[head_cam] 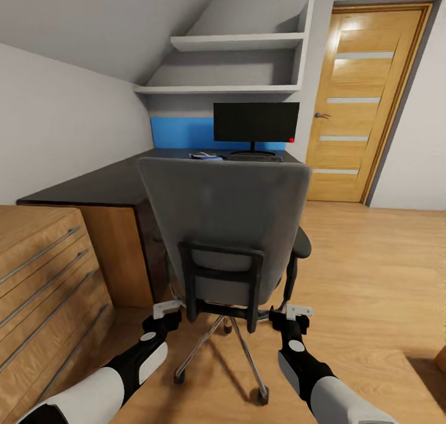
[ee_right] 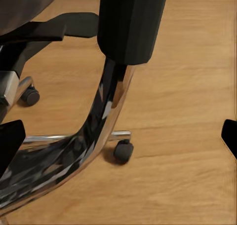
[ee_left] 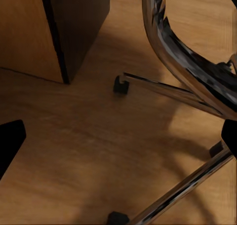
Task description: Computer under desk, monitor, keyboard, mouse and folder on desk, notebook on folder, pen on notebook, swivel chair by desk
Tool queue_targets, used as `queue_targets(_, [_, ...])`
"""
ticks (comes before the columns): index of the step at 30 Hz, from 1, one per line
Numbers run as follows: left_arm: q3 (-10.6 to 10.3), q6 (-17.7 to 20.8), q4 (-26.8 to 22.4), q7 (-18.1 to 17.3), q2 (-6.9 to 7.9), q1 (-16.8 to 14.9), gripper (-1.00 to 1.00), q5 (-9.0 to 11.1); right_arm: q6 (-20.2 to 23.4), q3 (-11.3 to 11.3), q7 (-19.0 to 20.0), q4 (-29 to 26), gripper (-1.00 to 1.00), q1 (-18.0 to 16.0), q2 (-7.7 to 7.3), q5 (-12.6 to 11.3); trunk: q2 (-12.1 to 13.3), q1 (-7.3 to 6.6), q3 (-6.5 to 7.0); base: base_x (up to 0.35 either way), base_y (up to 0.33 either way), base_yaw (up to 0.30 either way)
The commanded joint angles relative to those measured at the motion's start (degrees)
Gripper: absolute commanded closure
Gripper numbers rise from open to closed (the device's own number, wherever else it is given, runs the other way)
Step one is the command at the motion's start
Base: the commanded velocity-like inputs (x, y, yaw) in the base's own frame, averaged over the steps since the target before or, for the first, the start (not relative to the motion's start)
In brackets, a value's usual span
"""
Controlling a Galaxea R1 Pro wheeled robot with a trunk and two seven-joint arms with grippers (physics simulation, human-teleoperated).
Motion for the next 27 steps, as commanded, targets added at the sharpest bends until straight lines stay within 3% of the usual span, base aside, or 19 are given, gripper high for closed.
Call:
queue_targets(1, [-0.58,-0.28,-0.04,0.19,0.02,-0.07,-1.0,0.45,-0.15,-0.35,-0.1,0.06,-1.0,-0.04,0.04,0.48,-0.02,0.01,-0.05,0.142,-0.132,-0.016])
queue_targets(6, [-0.58,-0.23,-0.04,0.09,0.02,-0.07,-1.0,0.45,-0.15,-0.35,-0.1,0.06,-1.0,-0.02,0.04,0.48,-0.02,0.01,-0.04,-0.062,-0.058,-0.007])
queue_targets(22, [-0.52,-0.26,-0.04,0.11,0.04,-0.07,-1.0,0.45,-0.24,-0.35,0.06,0.09,-1.0,0.01,0.08,0.48,-0.02,0.01,-0.04,-0.24,-0.004,0.0])
queue_targets(27, [-0.63,-0.16,-0.04,0.06,-0.04,-0.07,-1.0,0.5,-2.52,-0.23,0.09,-0.32,-1.0,0.14,0.3,0.45,-0.02,0.01,-0.04,-0.28,0.0,0.0])
